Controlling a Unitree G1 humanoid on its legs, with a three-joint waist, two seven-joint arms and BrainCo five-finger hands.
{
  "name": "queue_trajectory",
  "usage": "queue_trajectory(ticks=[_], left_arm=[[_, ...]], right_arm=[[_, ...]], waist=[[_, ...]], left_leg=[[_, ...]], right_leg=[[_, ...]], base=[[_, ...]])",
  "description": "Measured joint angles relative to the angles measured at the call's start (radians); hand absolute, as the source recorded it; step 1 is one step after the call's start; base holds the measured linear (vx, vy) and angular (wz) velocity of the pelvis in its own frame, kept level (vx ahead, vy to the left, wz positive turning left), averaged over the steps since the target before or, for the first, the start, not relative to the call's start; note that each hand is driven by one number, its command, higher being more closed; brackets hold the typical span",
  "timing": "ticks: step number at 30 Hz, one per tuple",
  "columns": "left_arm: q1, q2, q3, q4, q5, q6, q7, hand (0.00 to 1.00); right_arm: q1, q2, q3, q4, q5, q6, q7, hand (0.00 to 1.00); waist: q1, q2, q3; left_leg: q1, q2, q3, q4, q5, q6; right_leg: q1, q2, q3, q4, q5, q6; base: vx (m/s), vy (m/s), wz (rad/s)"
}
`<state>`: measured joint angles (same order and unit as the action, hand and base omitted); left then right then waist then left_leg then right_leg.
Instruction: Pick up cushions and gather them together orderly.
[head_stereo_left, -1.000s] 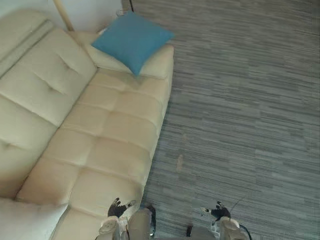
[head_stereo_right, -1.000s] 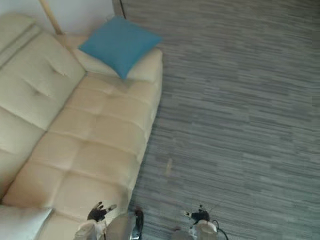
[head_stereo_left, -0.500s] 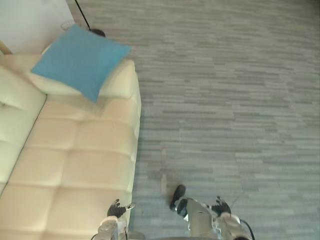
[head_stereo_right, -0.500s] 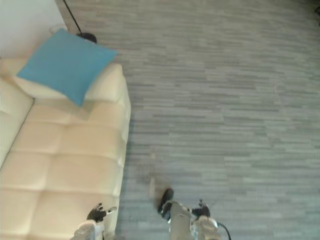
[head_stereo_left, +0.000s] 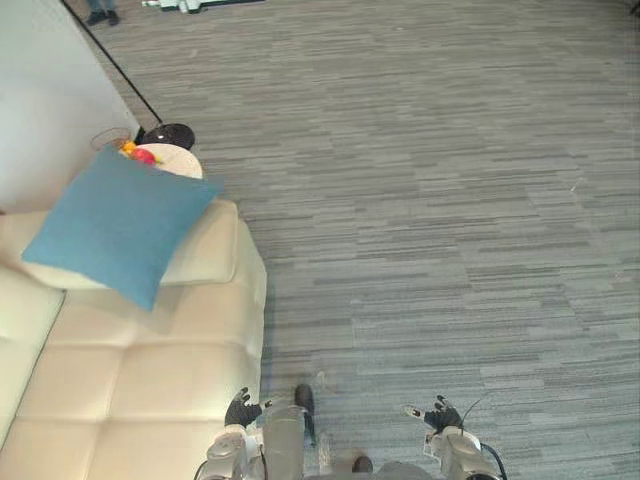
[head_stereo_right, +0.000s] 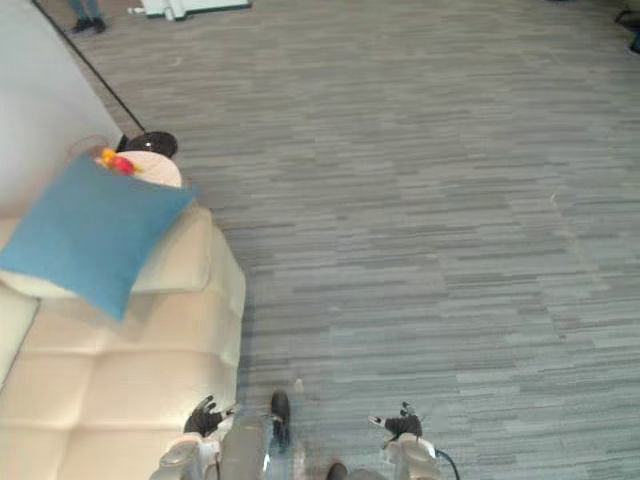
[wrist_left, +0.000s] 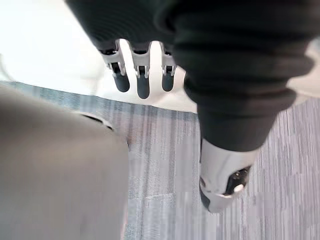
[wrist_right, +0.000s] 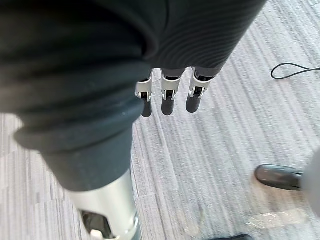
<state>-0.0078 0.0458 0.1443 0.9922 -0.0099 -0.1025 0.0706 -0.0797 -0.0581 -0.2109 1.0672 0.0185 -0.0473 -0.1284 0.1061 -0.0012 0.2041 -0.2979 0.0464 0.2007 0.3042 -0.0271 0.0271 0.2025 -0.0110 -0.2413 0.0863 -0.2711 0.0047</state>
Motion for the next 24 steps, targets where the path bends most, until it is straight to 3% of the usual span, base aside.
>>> queue_trajectory(ticks=[1,2,3,4,6,8,11,13,14,15,16,18,19,20,22,24], left_arm=[[-0.002,0.002,-0.009,0.002,0.0,0.0,-0.008,0.0],[-0.004,0.004,-0.015,0.015,-0.001,-0.001,-0.01,0.0],[-0.008,0.01,-0.02,0.028,0.0,0.0,-0.011,0.0],[-0.013,0.017,-0.036,0.044,0.0,0.003,-0.013,0.0],[-0.006,0.03,-0.072,0.062,0.002,0.009,-0.011,0.0],[-0.001,0.034,-0.087,0.061,0.005,0.01,-0.01,0.0],[-0.008,0.023,-0.086,0.06,0.005,0.009,-0.008,0.0],[-0.007,0.012,-0.082,0.058,0.005,0.008,-0.007,0.0],[-0.007,0.014,-0.079,0.058,0.005,0.006,-0.007,0.0],[-0.009,0.009,-0.051,0.062,0.006,0.006,-0.007,0.0],[0.002,-0.017,-0.016,0.05,0.006,0.002,-0.006,0.0],[0.014,-0.035,0.02,0.032,0.006,0.0,-0.005,0.0],[0.013,-0.048,0.037,0.028,0.006,0.001,-0.006,0.0],[0.013,-0.056,0.047,0.015,0.005,0.001,-0.007,0.0],[0.016,-0.06,0.063,-0.008,0.005,0.001,-0.007,0.0],[0.016,-0.06,0.062,-0.021,0.005,0.0,-0.007,0.0]], right_arm=[[0.003,-0.011,0.001,0.017,-0.003,-0.001,0.001,0.0],[0.005,-0.02,-0.004,0.021,-0.011,0.0,0.002,0.0],[0.011,-0.021,-0.01,0.021,-0.016,0.0,0.003,0.0],[0.025,-0.021,-0.017,0.021,-0.018,0.001,0.003,0.0],[0.043,-0.021,-0.014,0.02,-0.018,0.003,0.009,0.0],[0.046,-0.021,-0.011,0.008,-0.018,0.001,0.012,0.0],[0.034,-0.022,-0.013,0.004,-0.017,-0.004,0.013,0.0],[0.048,-0.017,-0.016,0.003,-0.015,-0.005,0.012,0.0],[0.053,-0.016,-0.016,0.004,-0.017,-0.004,0.012,0.0],[0.056,-0.021,-0.023,0.004,-0.017,-0.003,0.013,0.0],[0.059,-0.028,-0.023,0.001,-0.018,-0.004,0.009,0.0],[0.07,-0.023,-0.03,-0.015,-0.016,-0.004,0.009,0.0],[0.088,-0.021,-0.03,-0.04,-0.016,-0.005,0.009,0.0],[0.096,-0.02,-0.028,-0.05,-0.016,-0.003,0.009,0.0],[0.104,-0.006,-0.019,-0.052,-0.015,-0.002,0.01,0.0],[0.107,0.012,-0.023,-0.066,-0.004,-0.002,0.009,0.0]], waist=[[-0.001,-0.005,0.0],[-0.001,-0.003,-0.001],[-0.005,-0.006,0.0],[-0.02,-0.012,0.003],[-0.038,-0.012,0.006],[-0.044,-0.001,0.011],[-0.054,0.005,0.013],[-0.055,-0.006,0.011],[-0.056,-0.018,0.009],[-0.057,-0.007,0.013],[-0.049,0.014,-0.001],[-0.062,0.022,-0.002],[-0.069,0.039,-0.006],[-0.067,0.043,-0.007],[-0.065,0.043,-0.006],[-0.055,0.036,-0.007]], left_leg=[[0.0,-0.008,0.012,0.038,-0.05,0.007],[0.029,-0.023,0.011,0.051,-0.091,0.01],[0.059,-0.039,0.004,0.044,-0.106,0.013],[0.123,-0.068,-0.022,0.017,-0.125,0.021],[0.253,-0.086,-0.061,-0.041,-0.136,0.025],[0.345,-0.071,-0.097,-0.095,-0.136,0.025],[0.395,-0.035,-0.16,-0.119,-0.143,0.014],[0.415,-0.014,-0.224,-0.11,-0.193,-0.03],[0.418,-0.017,-0.251,-0.094,-0.225,-0.055],[0.419,-0.005,-0.297,-0.063,-0.274,-0.079],[0.403,0.017,-0.316,-0.023,-0.278,-0.081],[0.344,0.041,-0.321,0.124,-0.279,-0.084],[0.267,0.071,-0.295,0.275,-0.261,-0.116],[0.215,0.102,-0.25,0.368,-0.237,-0.142],[0.145,0.187,-0.1,0.506,-0.218,-0.124],[0.12,0.226,0.047,0.484,-0.231,-0.108]], right_leg=[[-0.018,-0.022,0.018,0.07,-0.014,0.025],[-0.081,-0.054,0.033,0.269,-0.037,0.064],[-0.127,-0.08,0.033,0.41,-0.029,0.092],[-0.205,-0.131,0.031,0.643,0.002,0.151],[-0.263,-0.178,0.017,0.803,-0.039,0.105],[-0.318,-0.186,-0.022,0.76,-0.063,0.067],[-0.416,-0.139,0.052,0.476,-0.033,0.074],[-0.438,-0.105,0.187,0.244,0.093,0.084],[-0.438,-0.104,0.239,0.18,0.157,0.096],[-0.425,-0.091,0.243,0.22,0.23,0.087],[-0.433,-0.083,0.21,0.27,0.168,0.076],[-0.404,-0.099,0.122,0.313,0.114,0.046],[-0.362,-0.1,0.056,0.311,0.092,0.028],[-0.335,-0.099,0.022,0.308,0.075,0.018],[-0.253,-0.1,-0.058,0.276,0.047,0.008],[-0.17,-0.112,-0.127,0.217,0.043,0.012]], base=[[0.61,0.172,0.0],[0.47,0.149,0.08],[0.57,0.186,0.36],[0.57,0.151,0.57],[0.63,0.098,0.6],[0.46,-0.009,0.46],[0.42,-0.131,0.78],[0.4,-0.278,1.01],[0.39,-0.378,1.14],[0.35,-0.379,0.96],[0.4,-0.432,0.92],[0.31,-0.309,1.09],[0.22,-0.227,1.32],[0.3,-0.293,1.33],[0.27,-0.214,1.07],[0.21,-0.093,0.96]])
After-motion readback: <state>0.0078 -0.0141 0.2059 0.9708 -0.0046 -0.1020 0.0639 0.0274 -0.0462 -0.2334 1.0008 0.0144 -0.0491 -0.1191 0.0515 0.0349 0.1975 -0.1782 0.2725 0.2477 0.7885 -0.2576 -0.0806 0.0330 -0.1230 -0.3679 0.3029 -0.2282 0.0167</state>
